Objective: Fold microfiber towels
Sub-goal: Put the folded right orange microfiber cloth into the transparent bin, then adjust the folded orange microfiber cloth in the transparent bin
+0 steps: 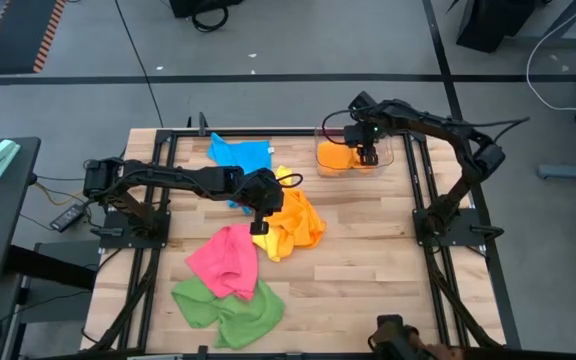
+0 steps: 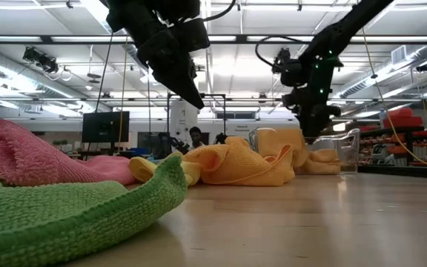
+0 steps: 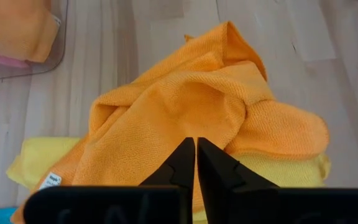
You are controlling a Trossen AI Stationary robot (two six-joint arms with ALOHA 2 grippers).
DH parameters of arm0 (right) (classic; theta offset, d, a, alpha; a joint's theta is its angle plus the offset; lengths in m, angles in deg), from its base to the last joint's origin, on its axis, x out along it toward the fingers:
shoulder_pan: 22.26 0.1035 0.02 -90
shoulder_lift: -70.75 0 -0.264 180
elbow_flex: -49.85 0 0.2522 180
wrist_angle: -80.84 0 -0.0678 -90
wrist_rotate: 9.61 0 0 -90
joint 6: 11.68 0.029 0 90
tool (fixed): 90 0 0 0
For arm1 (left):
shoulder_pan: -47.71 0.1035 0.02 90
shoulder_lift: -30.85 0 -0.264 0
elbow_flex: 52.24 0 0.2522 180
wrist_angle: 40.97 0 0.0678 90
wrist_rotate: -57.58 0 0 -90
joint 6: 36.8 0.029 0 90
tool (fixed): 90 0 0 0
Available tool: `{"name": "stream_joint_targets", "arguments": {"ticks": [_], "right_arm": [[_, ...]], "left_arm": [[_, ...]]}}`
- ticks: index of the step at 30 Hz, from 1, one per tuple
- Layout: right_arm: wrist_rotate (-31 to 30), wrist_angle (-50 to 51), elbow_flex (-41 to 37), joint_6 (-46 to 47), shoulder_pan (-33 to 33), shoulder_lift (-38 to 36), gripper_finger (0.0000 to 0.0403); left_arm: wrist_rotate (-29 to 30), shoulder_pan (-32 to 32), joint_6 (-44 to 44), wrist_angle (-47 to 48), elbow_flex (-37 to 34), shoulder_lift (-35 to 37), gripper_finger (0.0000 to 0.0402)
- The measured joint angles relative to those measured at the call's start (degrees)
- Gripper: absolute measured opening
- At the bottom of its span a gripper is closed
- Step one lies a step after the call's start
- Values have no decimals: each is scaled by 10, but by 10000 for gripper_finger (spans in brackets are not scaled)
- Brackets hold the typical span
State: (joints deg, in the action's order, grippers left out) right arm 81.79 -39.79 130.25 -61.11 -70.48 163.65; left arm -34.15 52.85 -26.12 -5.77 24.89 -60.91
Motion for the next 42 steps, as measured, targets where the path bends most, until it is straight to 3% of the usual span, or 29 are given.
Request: {"name": "stream_joint_targets", "arguments": {"ticks": [8, 13, 24, 31, 36, 42], "right_arm": [[22, -113, -89, -8, -16, 0, 204], [-22, -108, -111, -20, -16, 0, 204], [-46, -59, -44, 21, -15, 0, 204], [-46, 44, 45, 141, -10, 0, 199], [30, 136, 106, 190, 16, 0, 188], [154, 100, 103, 167, 60, 0, 167]], "left_arm": [[0, -2, 0, -1, 0, 0, 18], [0, -2, 0, -2, 0, 0, 13], [0, -2, -1, -2, 0, 0, 18], [0, -2, -1, -2, 0, 0, 12], [0, -1, 3, -2, 0, 0, 25], [0, 0, 4, -2, 0, 0, 26]]}}
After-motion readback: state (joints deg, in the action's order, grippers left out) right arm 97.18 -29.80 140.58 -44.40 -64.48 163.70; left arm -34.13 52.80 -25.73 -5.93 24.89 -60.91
